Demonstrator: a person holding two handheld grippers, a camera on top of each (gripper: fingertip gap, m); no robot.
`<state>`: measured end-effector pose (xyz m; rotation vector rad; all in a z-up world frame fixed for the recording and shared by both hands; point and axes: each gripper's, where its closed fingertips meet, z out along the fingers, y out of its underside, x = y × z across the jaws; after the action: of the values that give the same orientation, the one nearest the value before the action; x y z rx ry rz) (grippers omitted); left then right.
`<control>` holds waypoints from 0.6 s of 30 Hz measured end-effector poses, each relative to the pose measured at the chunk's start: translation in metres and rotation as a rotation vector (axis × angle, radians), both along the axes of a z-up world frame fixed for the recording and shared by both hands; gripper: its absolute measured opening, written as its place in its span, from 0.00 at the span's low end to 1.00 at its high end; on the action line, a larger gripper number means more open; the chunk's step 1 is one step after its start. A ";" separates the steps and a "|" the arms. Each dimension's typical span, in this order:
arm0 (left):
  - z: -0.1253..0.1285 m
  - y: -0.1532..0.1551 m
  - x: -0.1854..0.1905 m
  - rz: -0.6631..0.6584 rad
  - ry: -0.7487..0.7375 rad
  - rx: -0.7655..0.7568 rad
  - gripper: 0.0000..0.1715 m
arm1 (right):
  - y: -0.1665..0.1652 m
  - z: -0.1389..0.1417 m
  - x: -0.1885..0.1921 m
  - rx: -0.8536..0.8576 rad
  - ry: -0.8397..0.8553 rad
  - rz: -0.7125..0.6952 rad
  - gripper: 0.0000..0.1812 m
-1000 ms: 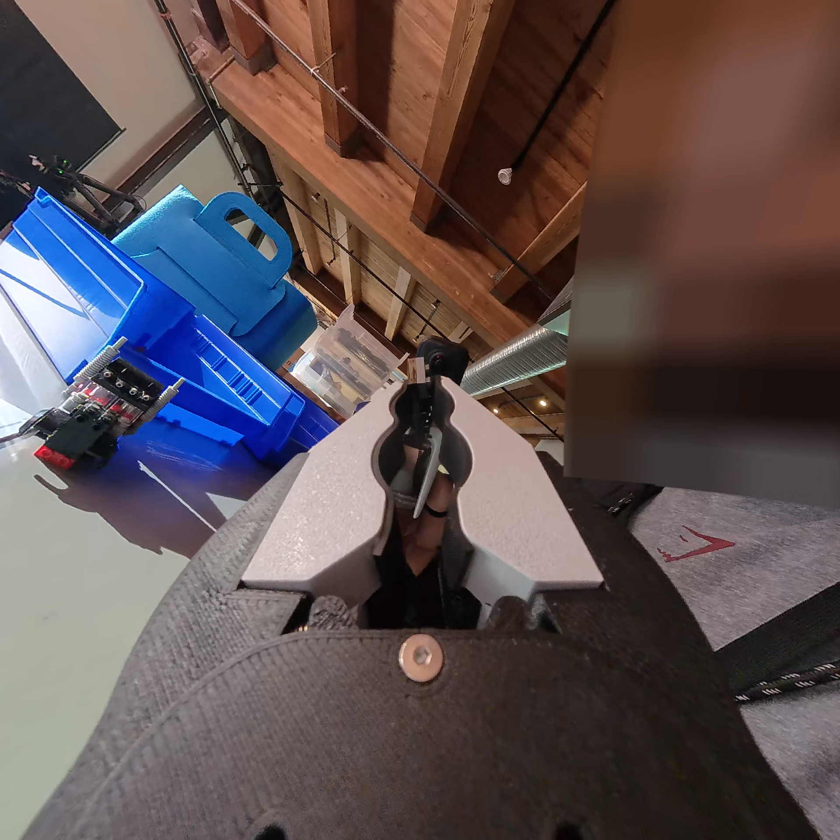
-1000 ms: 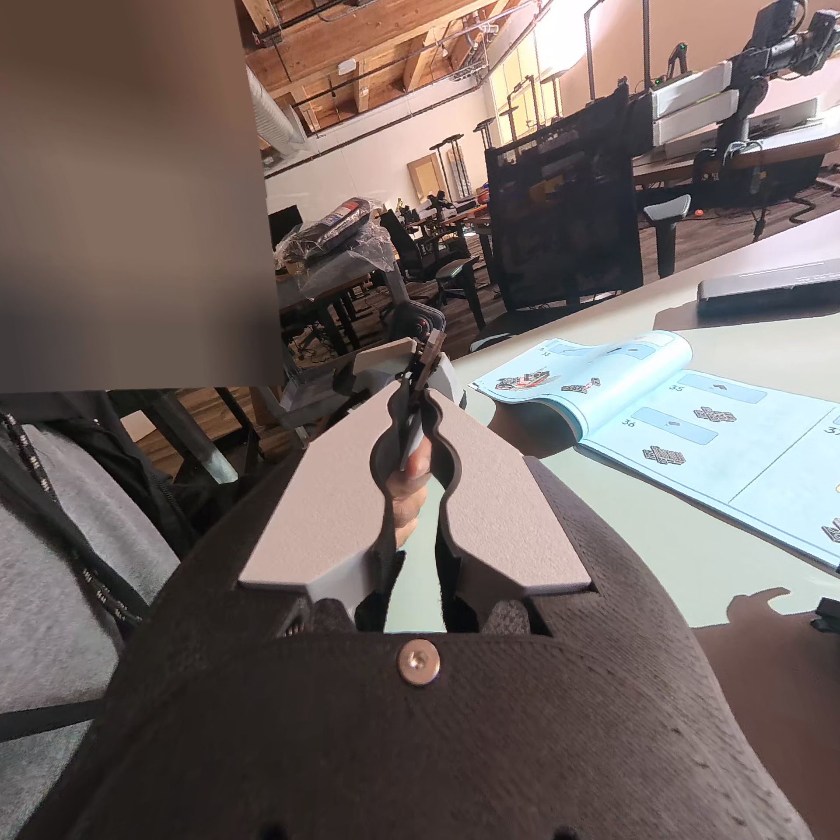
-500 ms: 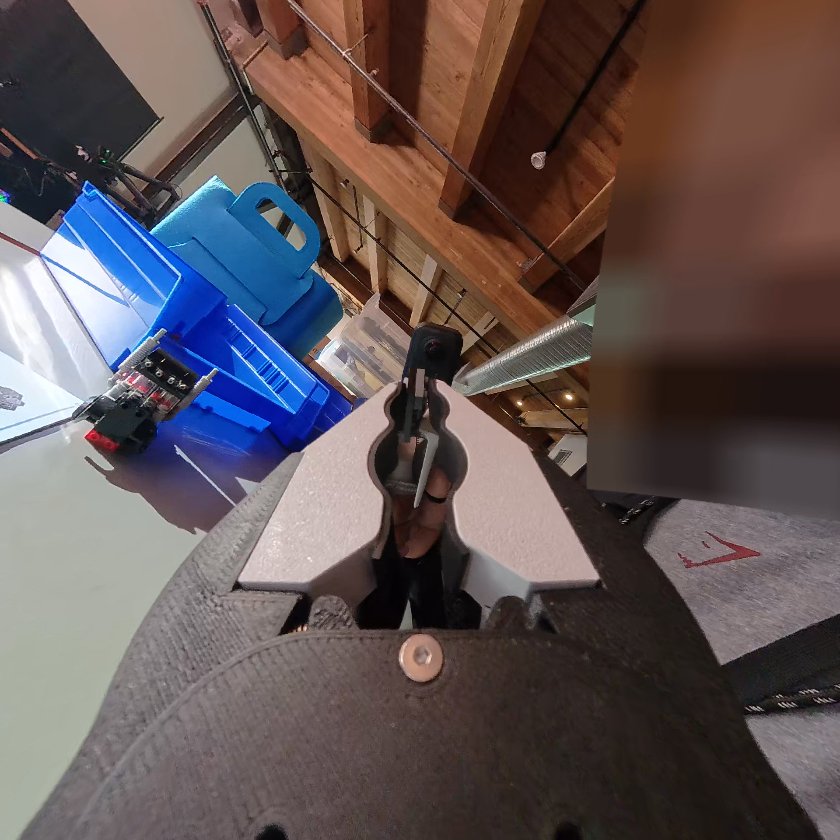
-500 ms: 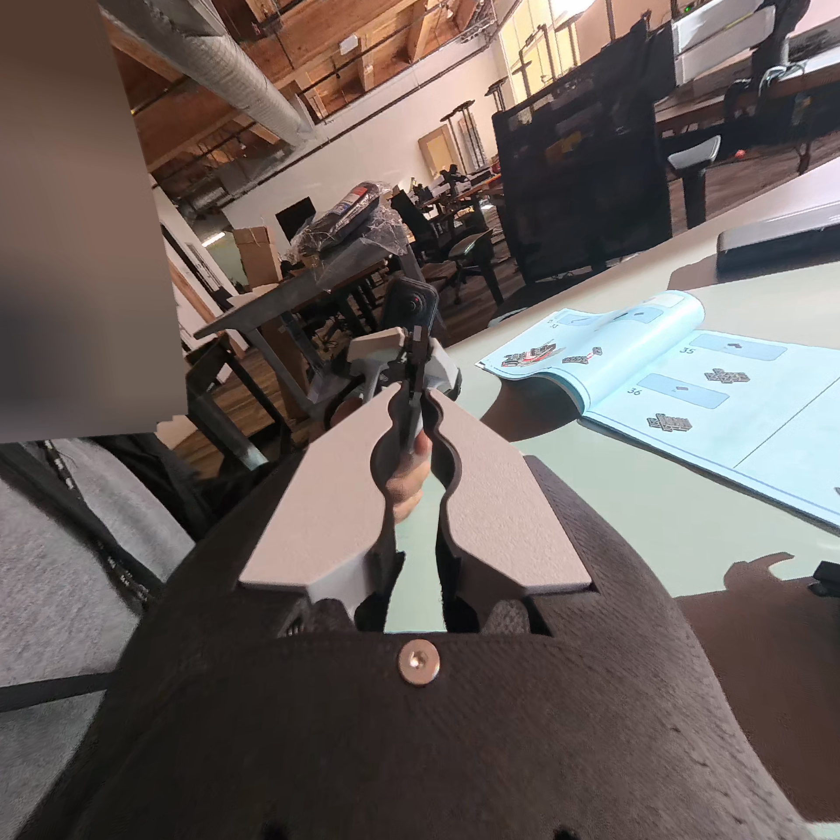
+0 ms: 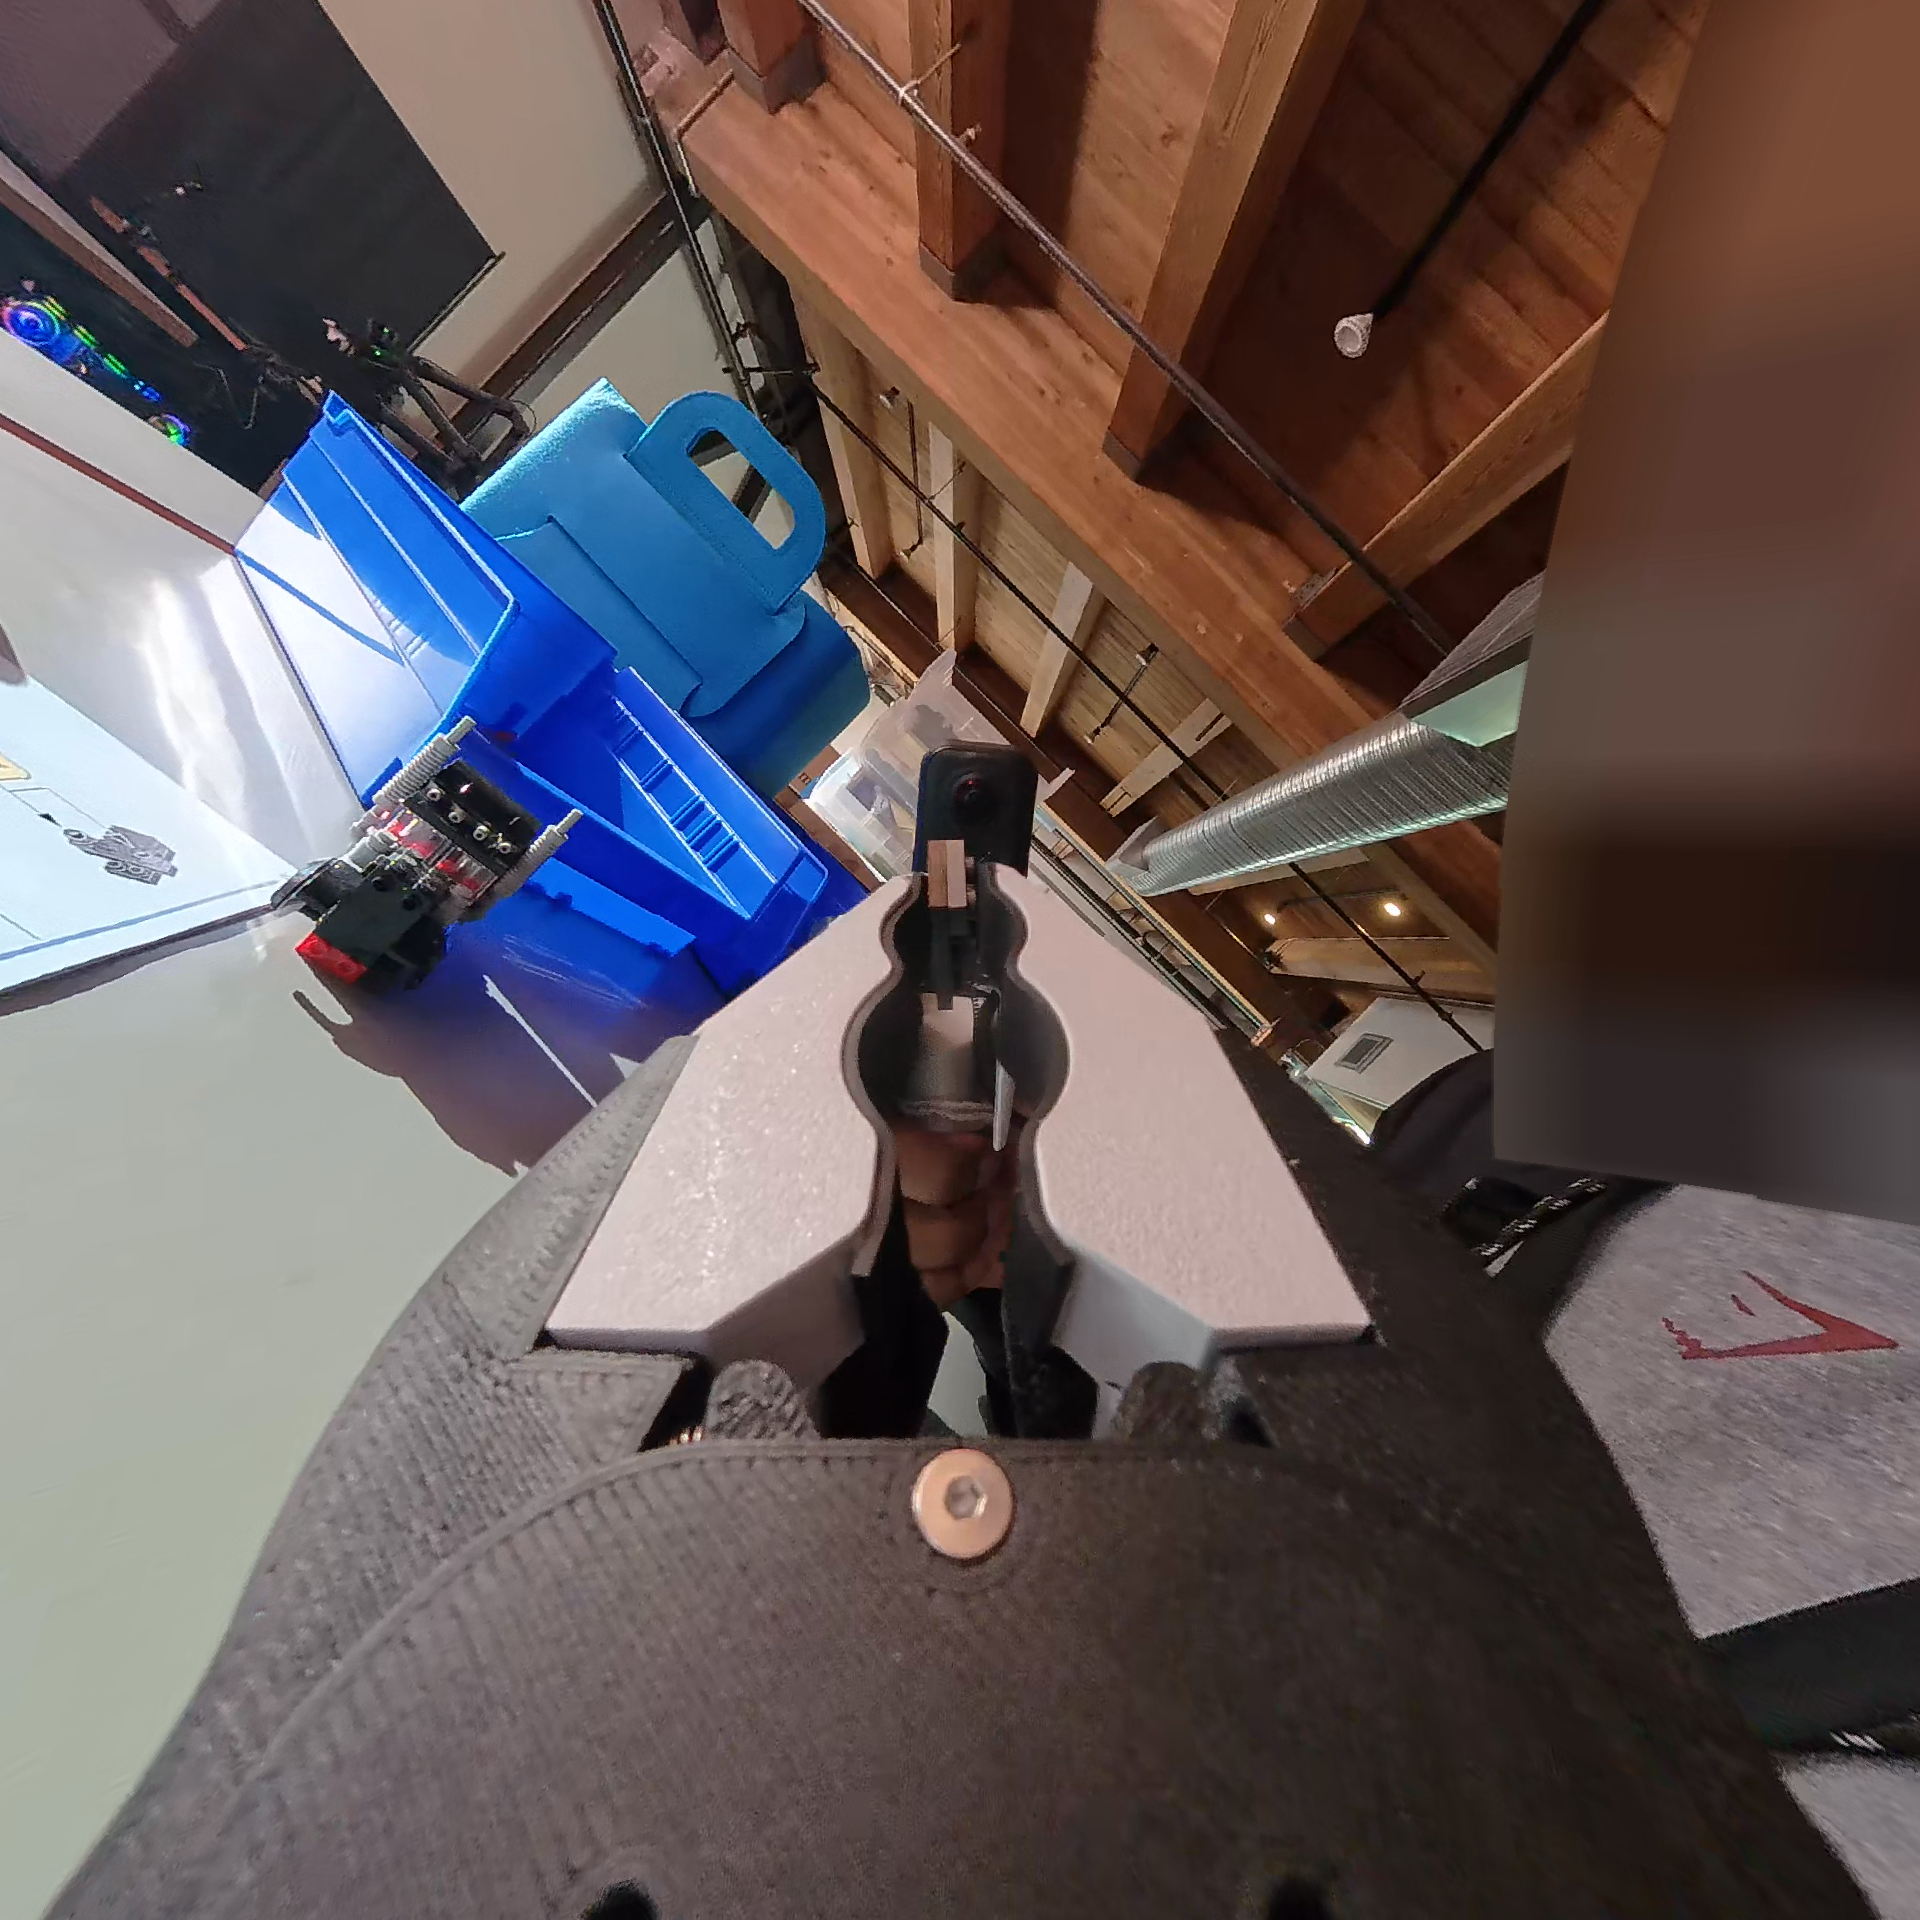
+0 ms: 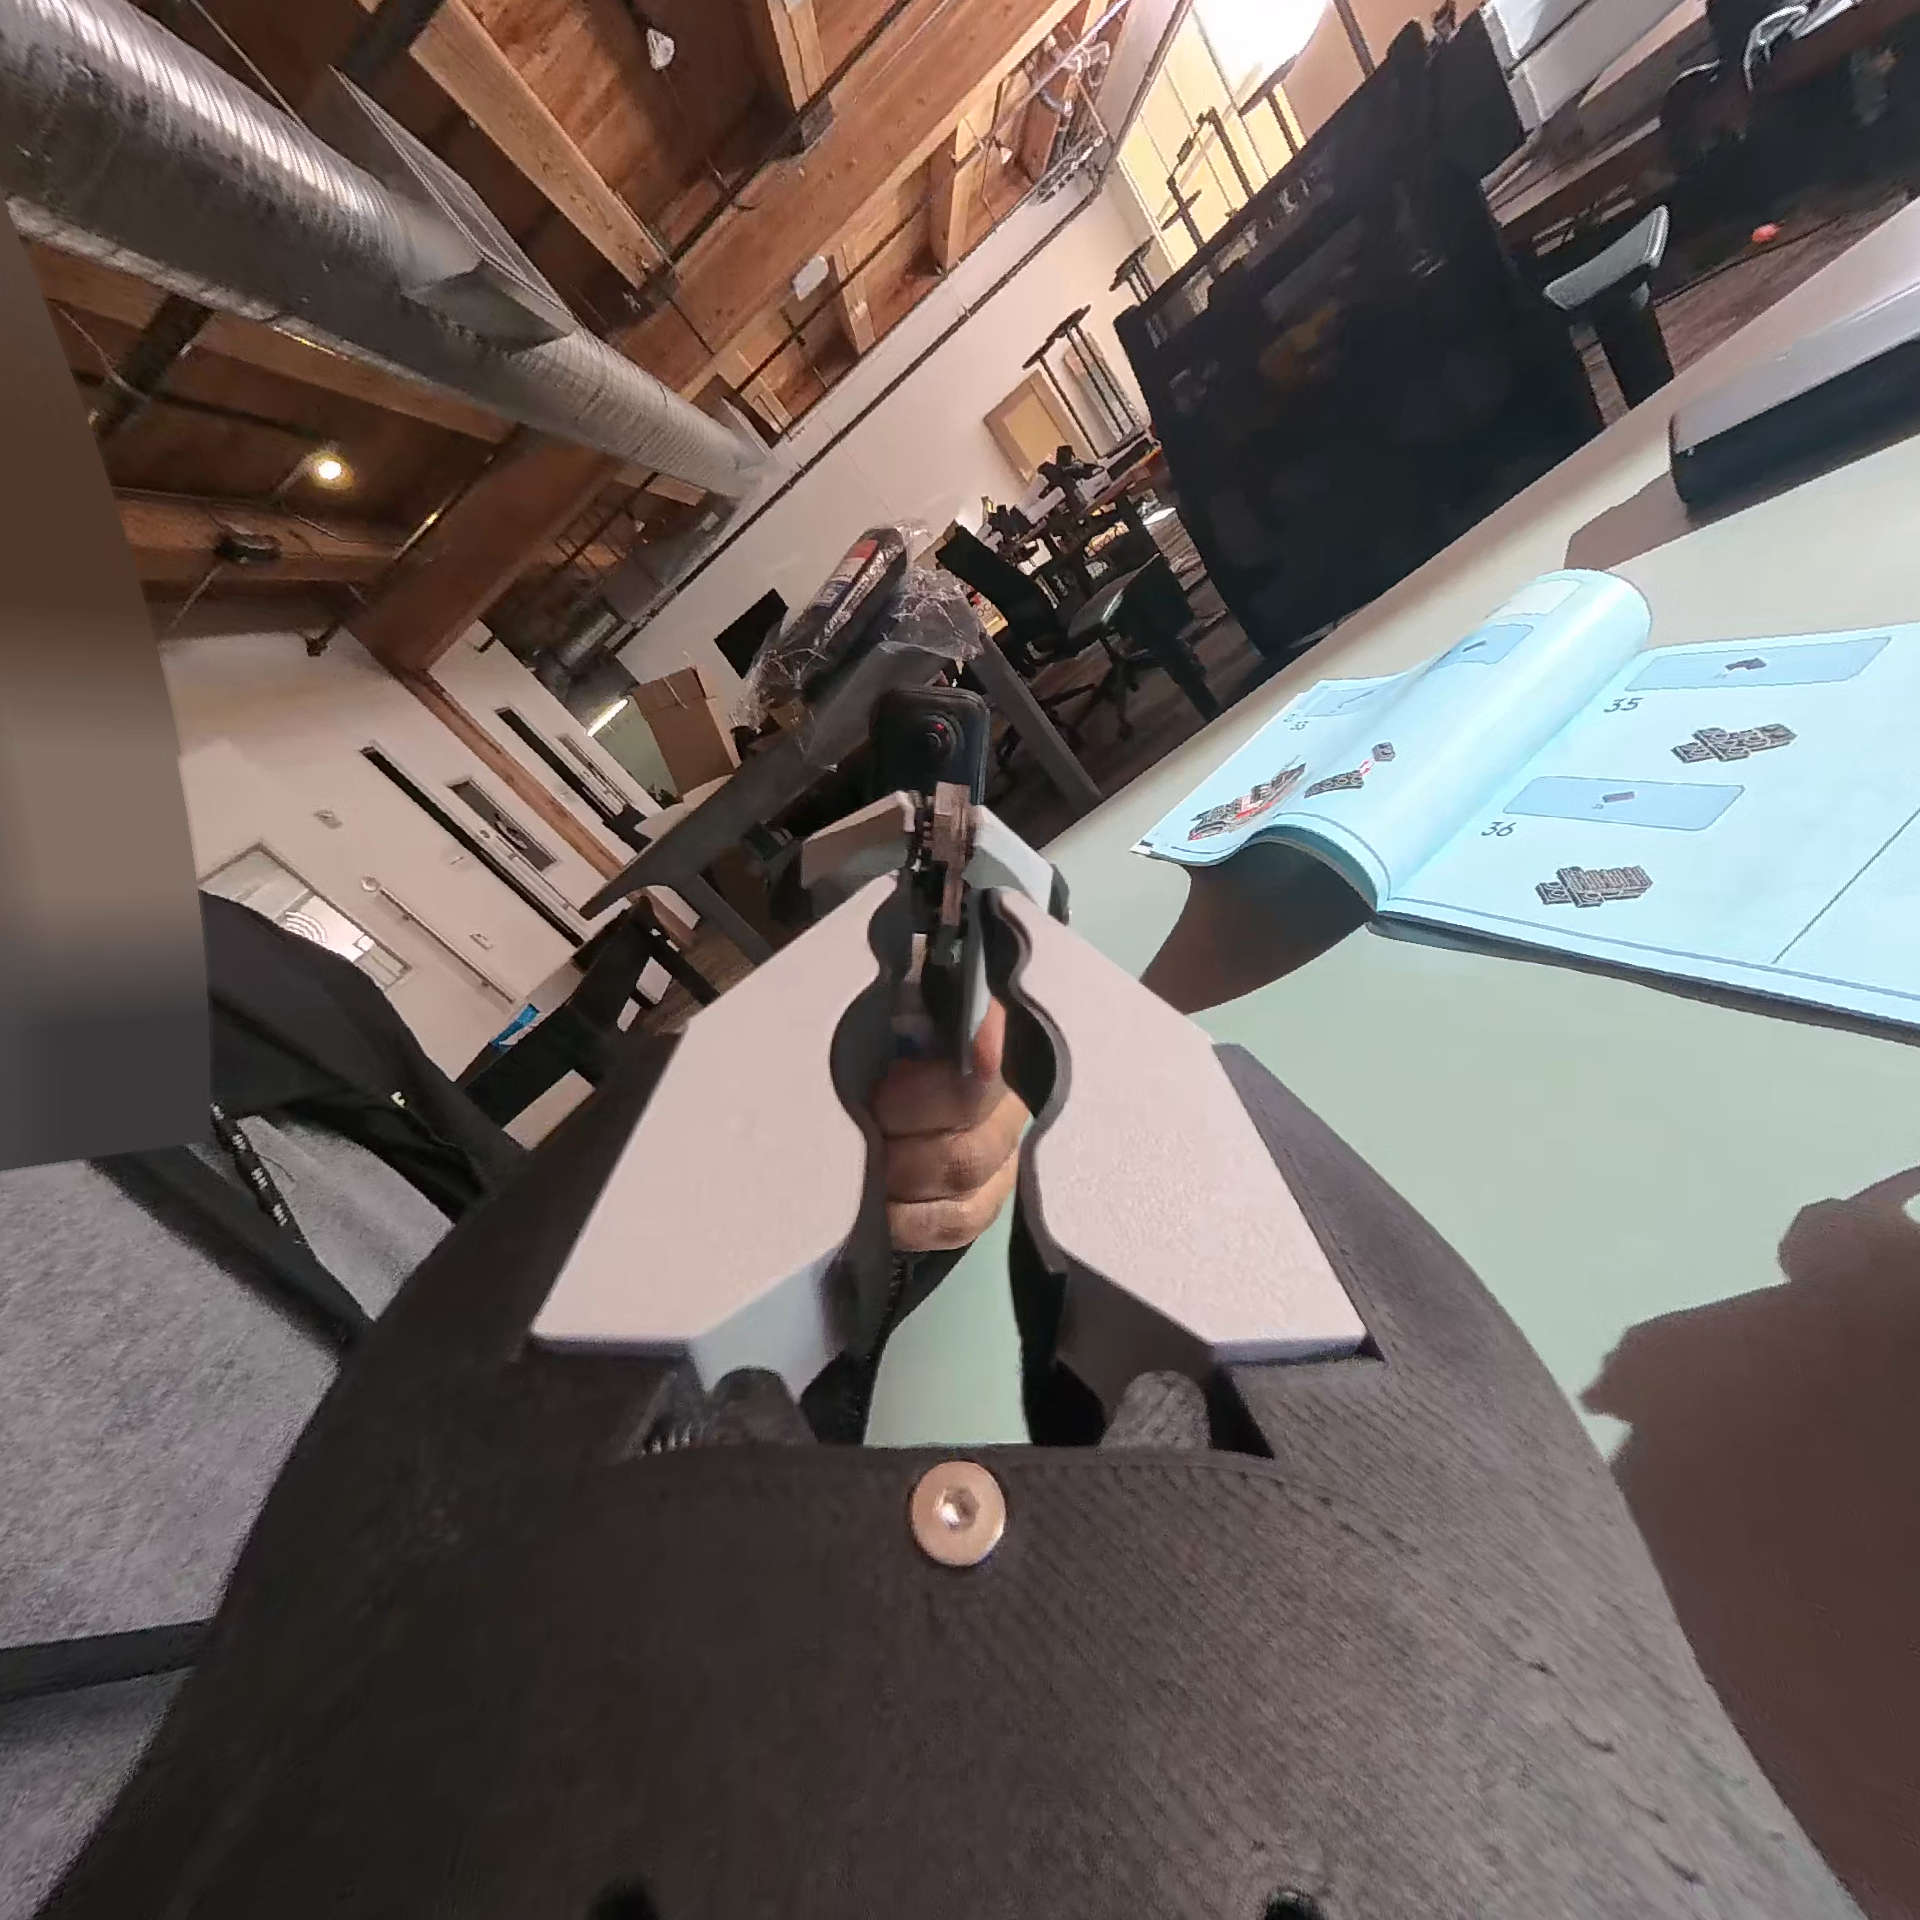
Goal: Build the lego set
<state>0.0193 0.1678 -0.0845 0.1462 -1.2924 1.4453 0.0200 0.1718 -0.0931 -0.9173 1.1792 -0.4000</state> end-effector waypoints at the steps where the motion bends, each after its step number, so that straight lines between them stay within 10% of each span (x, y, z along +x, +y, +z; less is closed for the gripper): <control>1: 0.000 0.000 0.000 0.000 -0.003 0.000 0.05 | 0.001 0.001 -0.001 0.001 -0.008 0.006 0.05; 18: 0.000 0.002 -0.004 -0.003 -0.040 -0.012 0.05 | 0.004 0.001 -0.004 -0.017 -0.035 -0.010 0.05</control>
<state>0.0154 0.1698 -0.0849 0.1079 -1.3156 1.4590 0.0163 0.1762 -0.0921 -0.9160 1.1499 -0.4334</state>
